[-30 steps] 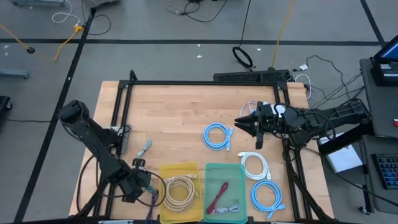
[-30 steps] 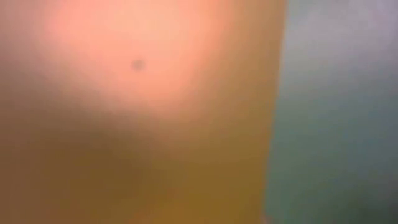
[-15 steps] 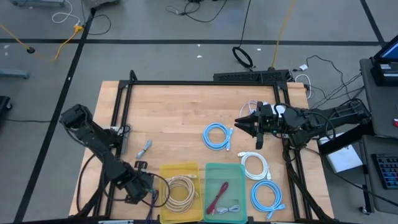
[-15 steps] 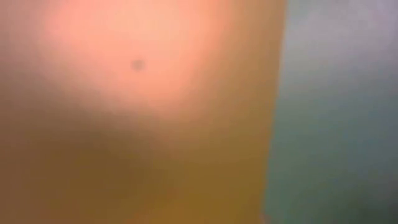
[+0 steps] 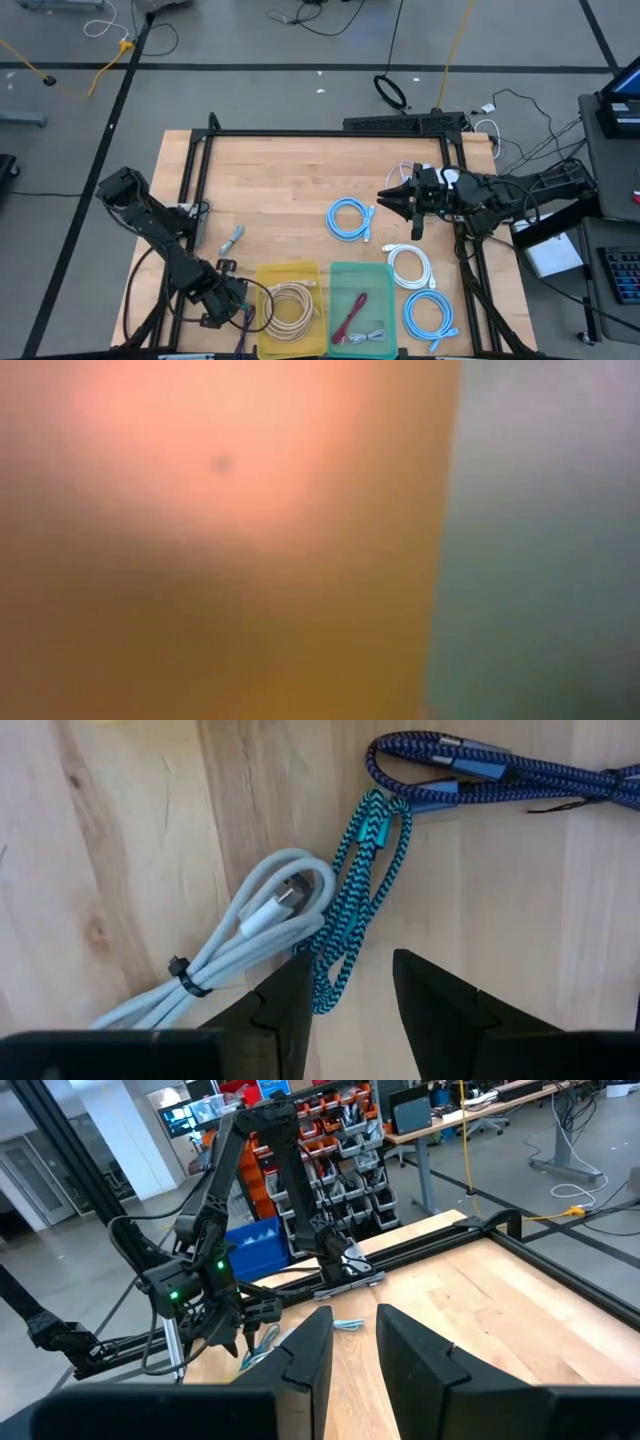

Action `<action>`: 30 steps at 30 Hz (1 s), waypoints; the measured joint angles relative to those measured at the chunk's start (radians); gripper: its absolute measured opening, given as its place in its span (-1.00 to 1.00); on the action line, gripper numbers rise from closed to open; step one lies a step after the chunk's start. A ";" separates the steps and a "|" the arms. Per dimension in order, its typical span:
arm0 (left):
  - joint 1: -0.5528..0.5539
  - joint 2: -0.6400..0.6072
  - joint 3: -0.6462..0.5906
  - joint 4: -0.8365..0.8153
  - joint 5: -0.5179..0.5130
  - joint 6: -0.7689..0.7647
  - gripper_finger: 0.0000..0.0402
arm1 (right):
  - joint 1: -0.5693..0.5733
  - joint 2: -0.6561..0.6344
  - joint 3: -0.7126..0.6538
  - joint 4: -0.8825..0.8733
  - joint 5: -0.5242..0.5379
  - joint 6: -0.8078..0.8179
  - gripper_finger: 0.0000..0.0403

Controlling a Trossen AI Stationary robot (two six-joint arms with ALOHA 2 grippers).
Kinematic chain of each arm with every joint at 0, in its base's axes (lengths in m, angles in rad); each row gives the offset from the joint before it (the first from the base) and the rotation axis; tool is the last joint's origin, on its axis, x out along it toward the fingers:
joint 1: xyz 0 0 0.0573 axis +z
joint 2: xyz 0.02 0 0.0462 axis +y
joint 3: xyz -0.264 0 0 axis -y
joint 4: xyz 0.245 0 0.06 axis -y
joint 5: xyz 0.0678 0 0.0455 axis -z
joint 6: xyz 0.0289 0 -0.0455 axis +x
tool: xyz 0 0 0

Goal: Pick & Place USB Port
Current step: Put the small blue charger cable into the green bin

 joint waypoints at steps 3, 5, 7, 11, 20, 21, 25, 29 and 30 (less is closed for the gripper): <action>0.000 0.000 -0.027 0.032 0.005 -0.019 -0.29 | 0.000 0.000 0.000 0.000 -0.002 0.000 -0.64; 0.000 0.000 -0.050 0.065 0.012 -0.039 -0.29 | 0.000 -0.001 0.000 0.001 -0.020 0.000 -0.64; 0.000 -0.001 -0.071 0.097 0.028 -0.052 -0.29 | 0.000 -0.003 0.000 0.000 -0.026 0.010 -0.64; 0.004 0.002 -0.090 0.106 0.035 -0.053 -0.29 | 0.002 -0.009 0.000 0.001 -0.026 0.019 -0.64; 0.063 -0.002 -0.115 0.100 0.144 -0.179 -0.86 | 0.007 -0.015 0.000 0.003 -0.024 0.019 -0.64; 0.069 -0.002 -0.115 0.102 0.158 -0.201 -0.91 | 0.007 -0.015 0.000 0.005 -0.024 0.019 -0.64; 0.098 -0.001 -0.102 0.091 0.205 -0.305 -0.94 | 0.007 -0.015 0.000 0.017 -0.025 0.019 -0.64; 0.102 -0.048 -0.036 0.043 0.206 -0.418 -0.94 | 0.007 -0.015 0.000 0.025 -0.026 0.027 -0.64; 0.101 -0.070 -0.019 0.028 0.178 -0.454 -0.94 | 0.007 -0.014 0.000 0.025 -0.026 0.027 -0.64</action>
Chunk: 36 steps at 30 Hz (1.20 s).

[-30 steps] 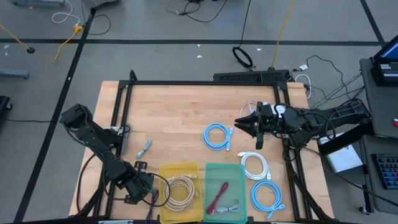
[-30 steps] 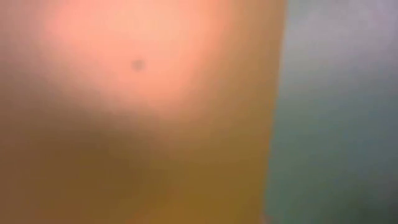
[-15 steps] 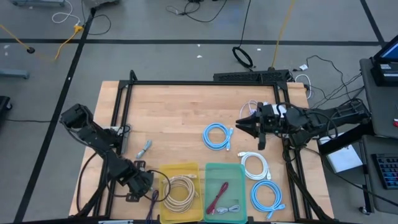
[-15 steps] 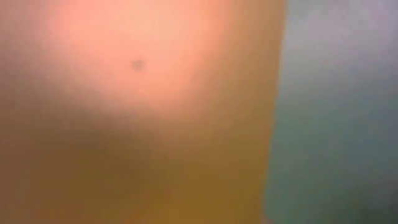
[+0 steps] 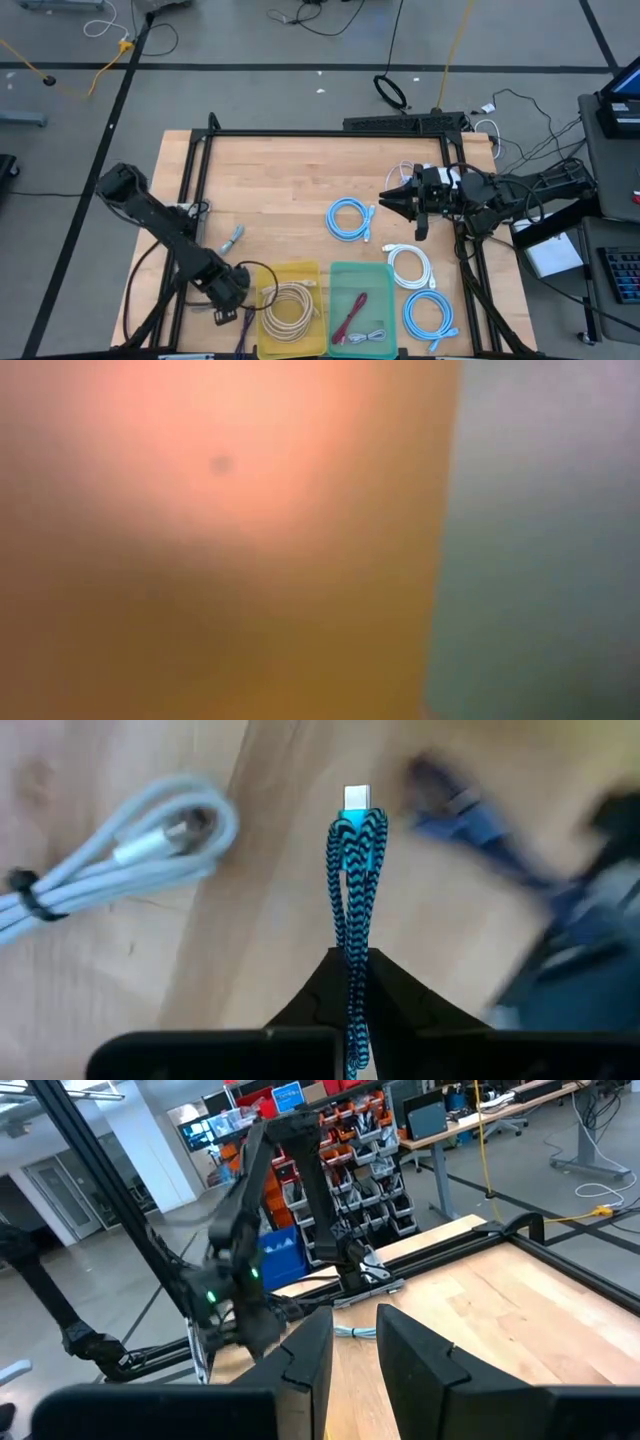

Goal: Pick & Place USB Port
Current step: Put the small blue charger cable into the green bin

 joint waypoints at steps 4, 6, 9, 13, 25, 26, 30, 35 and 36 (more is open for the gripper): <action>0.001 -0.128 0.095 -0.085 -0.221 -0.151 -0.94 | 0.000 0.000 0.000 0.000 0.000 0.000 -0.64; 0.001 -0.203 0.147 -0.141 -0.417 -0.235 -0.94 | 0.000 0.000 0.000 0.000 0.000 0.000 -0.64; 0.001 -0.307 0.203 -0.176 -0.800 -0.329 -0.94 | 0.000 0.003 0.000 0.001 0.001 0.000 -0.64; 0.065 -0.390 0.242 -0.095 -1.141 -0.250 -0.94 | 0.000 0.034 0.000 0.009 0.008 -0.004 -0.60; 0.480 -0.201 0.242 0.792 -0.801 0.415 -0.94 | -0.029 0.264 0.000 0.331 -0.049 0.076 0.13; 0.493 -0.186 0.242 0.793 -0.782 0.407 -0.94 | -0.033 0.275 0.000 0.346 -0.061 0.094 0.18; 0.490 -0.125 0.242 0.911 -0.756 0.445 -0.94 | -0.050 0.303 0.000 0.360 -0.104 0.176 0.32; 0.488 -0.073 0.308 0.968 -0.731 0.500 -0.94 | -0.053 0.324 0.000 0.371 -0.131 0.226 0.34; 0.489 -0.055 0.336 0.962 -0.718 0.511 -0.94 | -0.053 0.325 0.000 0.374 -0.132 0.228 0.34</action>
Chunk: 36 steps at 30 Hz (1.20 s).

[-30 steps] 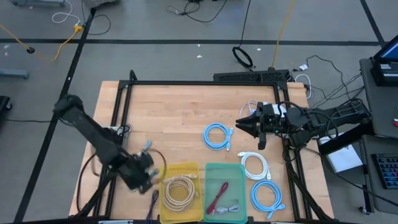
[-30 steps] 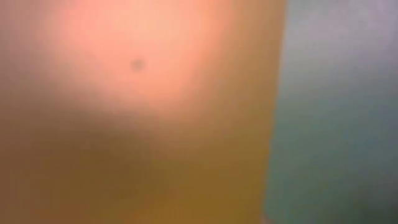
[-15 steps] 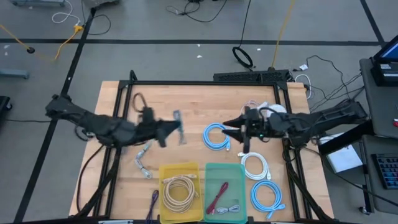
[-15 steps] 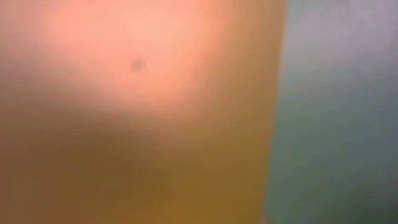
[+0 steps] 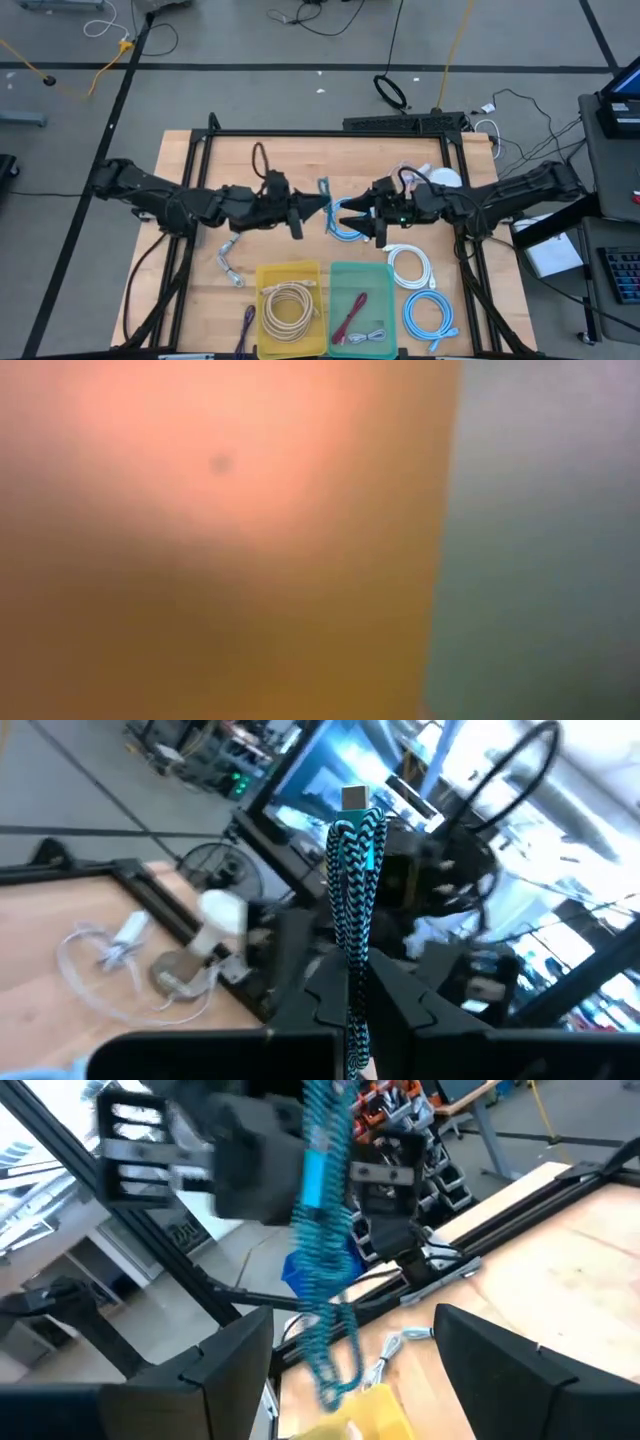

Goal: Pick & Place USB Port
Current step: Put the small blue charger cable into the green bin

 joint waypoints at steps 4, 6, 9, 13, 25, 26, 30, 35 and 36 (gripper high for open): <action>-0.001 0.067 0.130 -0.098 0.040 0.045 -0.94 | 0.000 0.015 0.000 0.087 -0.006 0.000 0.30; -0.001 0.101 0.188 -0.152 0.048 0.058 -0.94 | 0.001 0.016 0.000 0.119 -0.011 0.000 0.29; 0.000 0.145 0.245 -0.188 0.057 0.082 -0.94 | 0.000 0.020 0.000 0.145 -0.033 0.004 0.28; 0.010 0.167 0.267 -0.189 0.077 0.087 -0.94 | 0.001 0.024 -0.001 0.150 -0.074 0.018 0.25; 0.052 0.133 0.267 -0.267 0.139 0.081 -0.72 | 0.026 0.023 -0.001 0.148 -0.103 0.081 -0.88; 0.059 0.120 0.267 -0.284 0.152 0.081 -0.70 | 0.027 0.022 -0.001 0.149 -0.108 0.093 -0.88; 0.076 0.057 0.268 -0.377 0.146 0.089 -0.66 | 0.037 0.021 -0.001 0.157 -0.137 0.108 -0.88; 0.088 -0.062 0.270 -0.510 0.084 0.105 -0.65 | 0.054 0.009 -0.001 0.158 -0.197 0.080 -0.88; 0.088 -0.088 0.269 -0.562 0.061 0.109 -0.65 | 0.056 0.009 -0.001 0.155 -0.212 0.063 -0.88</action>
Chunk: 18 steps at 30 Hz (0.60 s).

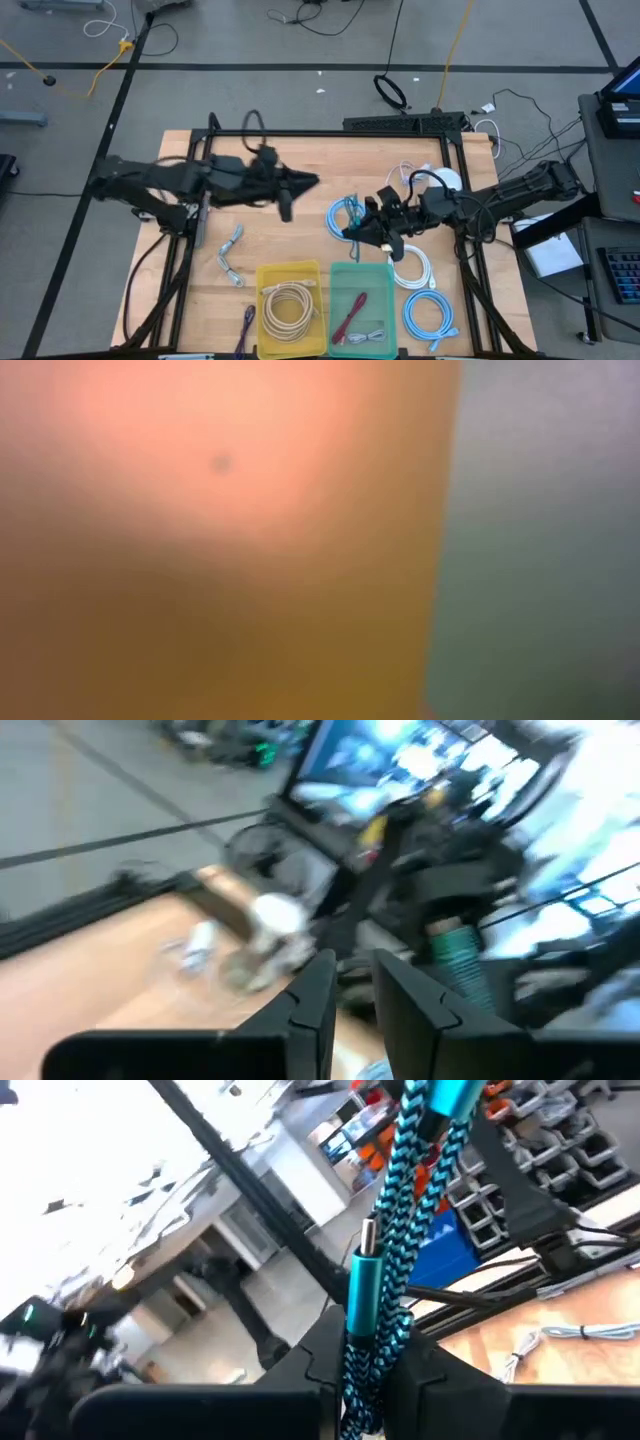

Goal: Pick & Place USB Port
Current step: Put the small blue charger cable into the green bin

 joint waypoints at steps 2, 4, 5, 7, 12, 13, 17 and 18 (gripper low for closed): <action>-0.003 -0.033 -0.001 -0.050 -0.038 0.005 -0.66 | 0.008 -0.003 0.003 -0.039 -0.027 -0.049 -0.88; -0.009 -0.067 -0.001 -0.121 -0.090 -0.003 -0.68 | 0.019 -0.011 0.012 -0.157 -0.051 -0.130 -0.88; -0.015 -0.079 -0.002 -0.141 -0.113 -0.010 -0.68 | 0.025 -0.011 0.025 -0.233 -0.051 -0.180 -0.88; -0.021 -0.096 -0.001 -0.165 -0.153 -0.020 -0.68 | 0.039 -0.011 0.052 -0.424 -0.051 -0.296 -0.89; -0.041 -0.100 -0.001 -0.220 -0.199 -0.051 -0.68 | 0.064 0.006 0.131 -0.775 -0.047 -0.614 -0.89; -0.045 -0.094 -0.001 -0.219 -0.200 -0.063 -0.68 | 0.064 0.006 0.138 -0.814 -0.045 -0.653 -0.89; -0.064 -0.058 -0.001 -0.235 -0.201 -0.120 -0.68 | 0.064 0.007 0.146 -0.895 -0.016 -0.792 -0.89; -0.068 -0.045 -0.001 -0.239 -0.201 -0.144 -0.68 | 0.071 0.008 0.146 -0.926 0.008 -0.839 -0.89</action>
